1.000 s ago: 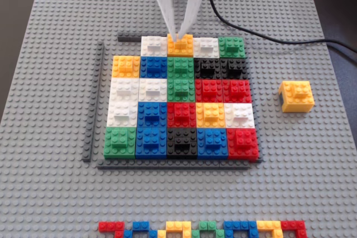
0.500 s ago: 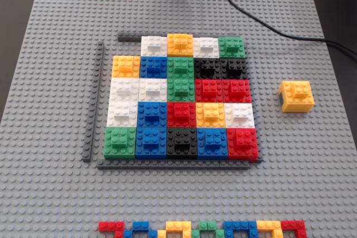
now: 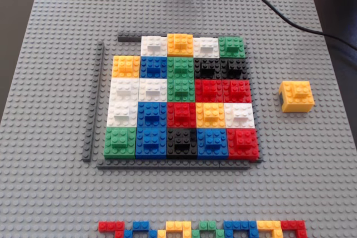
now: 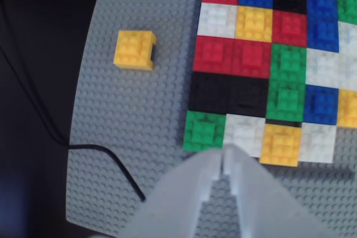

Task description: Grab the cube and place it into the grid

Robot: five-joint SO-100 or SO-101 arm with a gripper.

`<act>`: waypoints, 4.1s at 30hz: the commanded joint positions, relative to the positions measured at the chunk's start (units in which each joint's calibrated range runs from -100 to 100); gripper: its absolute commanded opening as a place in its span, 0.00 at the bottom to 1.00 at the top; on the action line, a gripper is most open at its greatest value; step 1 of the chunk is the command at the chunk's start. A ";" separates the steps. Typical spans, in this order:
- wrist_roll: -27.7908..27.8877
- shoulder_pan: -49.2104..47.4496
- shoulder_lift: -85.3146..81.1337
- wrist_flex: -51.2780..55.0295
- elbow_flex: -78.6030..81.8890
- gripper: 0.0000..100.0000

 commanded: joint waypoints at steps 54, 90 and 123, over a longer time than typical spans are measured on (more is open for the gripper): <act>-10.16 -9.96 84.04 -1.59 -57.30 0.26; -9.82 -10.10 85.50 -3.35 -56.39 0.26; -9.28 -9.81 83.00 -4.67 -50.05 0.07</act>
